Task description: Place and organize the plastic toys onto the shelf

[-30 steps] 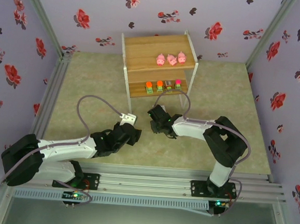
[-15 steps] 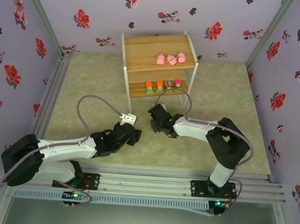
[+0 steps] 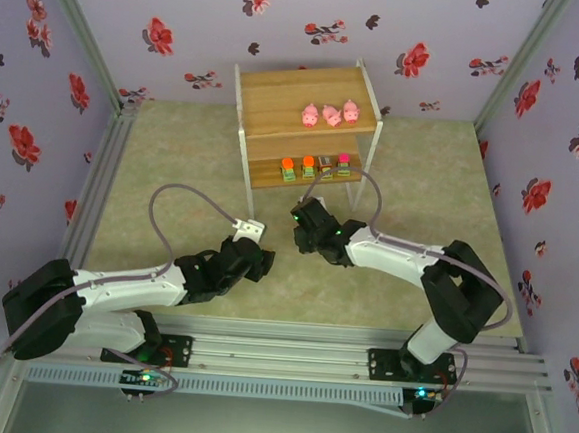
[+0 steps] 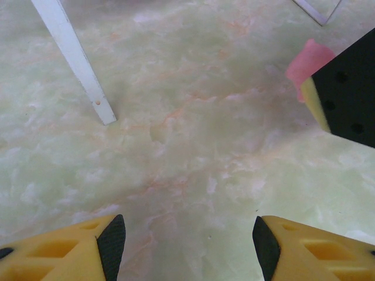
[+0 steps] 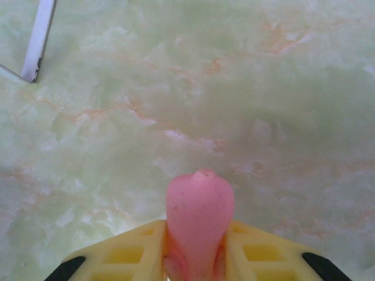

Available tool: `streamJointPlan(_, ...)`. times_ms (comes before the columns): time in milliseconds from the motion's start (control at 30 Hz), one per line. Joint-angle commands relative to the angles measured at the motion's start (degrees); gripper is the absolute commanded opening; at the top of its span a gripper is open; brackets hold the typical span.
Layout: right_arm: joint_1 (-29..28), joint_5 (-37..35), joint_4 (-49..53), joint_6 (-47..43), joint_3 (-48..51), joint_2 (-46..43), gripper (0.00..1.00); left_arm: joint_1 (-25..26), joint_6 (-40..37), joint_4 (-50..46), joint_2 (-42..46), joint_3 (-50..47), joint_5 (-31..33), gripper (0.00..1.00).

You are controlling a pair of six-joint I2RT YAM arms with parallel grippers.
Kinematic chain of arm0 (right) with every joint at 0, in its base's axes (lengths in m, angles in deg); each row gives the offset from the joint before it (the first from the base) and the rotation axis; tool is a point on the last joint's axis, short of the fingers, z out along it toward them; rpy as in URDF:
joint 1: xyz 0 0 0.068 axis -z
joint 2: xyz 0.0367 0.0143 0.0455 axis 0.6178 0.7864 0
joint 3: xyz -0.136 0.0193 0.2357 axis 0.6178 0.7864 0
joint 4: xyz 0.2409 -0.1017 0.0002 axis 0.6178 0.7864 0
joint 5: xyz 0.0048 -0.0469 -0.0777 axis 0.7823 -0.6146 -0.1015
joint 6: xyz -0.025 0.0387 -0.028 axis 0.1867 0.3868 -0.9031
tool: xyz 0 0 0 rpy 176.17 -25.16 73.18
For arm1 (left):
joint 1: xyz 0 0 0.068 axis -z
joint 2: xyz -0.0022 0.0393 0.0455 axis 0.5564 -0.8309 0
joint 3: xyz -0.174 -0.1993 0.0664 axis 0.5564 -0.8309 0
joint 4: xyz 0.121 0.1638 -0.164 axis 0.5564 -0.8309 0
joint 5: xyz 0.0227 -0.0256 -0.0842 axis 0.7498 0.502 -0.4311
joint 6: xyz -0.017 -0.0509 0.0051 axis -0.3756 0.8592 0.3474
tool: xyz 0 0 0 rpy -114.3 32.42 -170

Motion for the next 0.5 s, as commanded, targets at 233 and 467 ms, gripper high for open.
streamJointPlan(233, -1.4, -3.7, 8.8, 3.2, -1.9, -6.9, 0.22, -0.4, -1.7, 1.1, -0.5, 0.1, -0.6, 0.64)
streamJointPlan(467, -3.0, -4.9, 14.4, 3.7, -6.4, -10.4, 0.23, -0.4, -2.0, 1.1, -0.8, 0.2, -1.0, 0.64)
